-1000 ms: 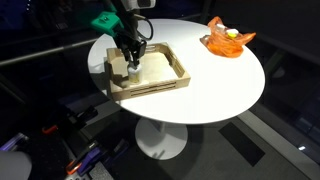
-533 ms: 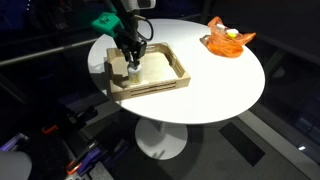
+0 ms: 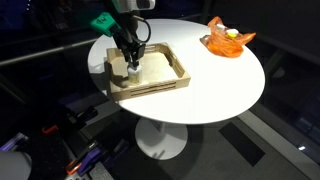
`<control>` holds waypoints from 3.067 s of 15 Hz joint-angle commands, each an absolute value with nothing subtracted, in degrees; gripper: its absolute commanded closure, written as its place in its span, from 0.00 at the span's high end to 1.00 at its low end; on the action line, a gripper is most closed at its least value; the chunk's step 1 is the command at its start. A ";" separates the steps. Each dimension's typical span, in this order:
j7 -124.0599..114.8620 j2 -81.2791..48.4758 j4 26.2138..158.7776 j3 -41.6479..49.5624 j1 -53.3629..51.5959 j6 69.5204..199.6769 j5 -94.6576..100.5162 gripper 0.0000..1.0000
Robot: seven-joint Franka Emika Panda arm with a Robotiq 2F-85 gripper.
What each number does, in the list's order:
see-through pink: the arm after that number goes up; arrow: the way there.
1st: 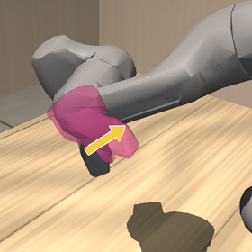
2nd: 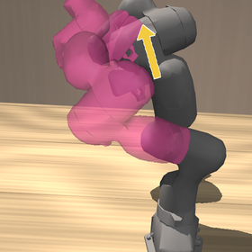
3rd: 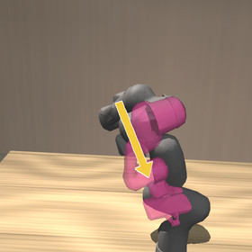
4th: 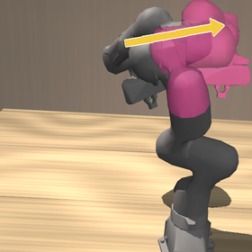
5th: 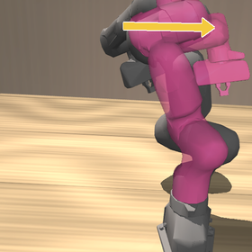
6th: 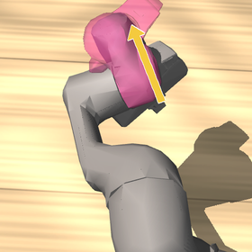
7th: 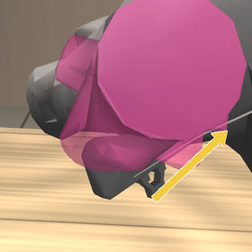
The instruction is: Pick up the white lid and twist it onto the white medicine bottle in the wooden tray
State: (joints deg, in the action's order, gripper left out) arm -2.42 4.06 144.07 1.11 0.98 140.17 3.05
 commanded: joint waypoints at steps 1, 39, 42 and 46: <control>-9.17 3.62 143.24 0.77 1.58 136.97 5.54 0.19; -20.51 2.59 138.98 0.05 0.75 131.39 -0.77 1.00; -15.18 2.96 138.25 0.27 0.85 131.59 -0.12 1.00; -9.03 3.37 137.24 0.48 0.85 131.96 -0.05 1.00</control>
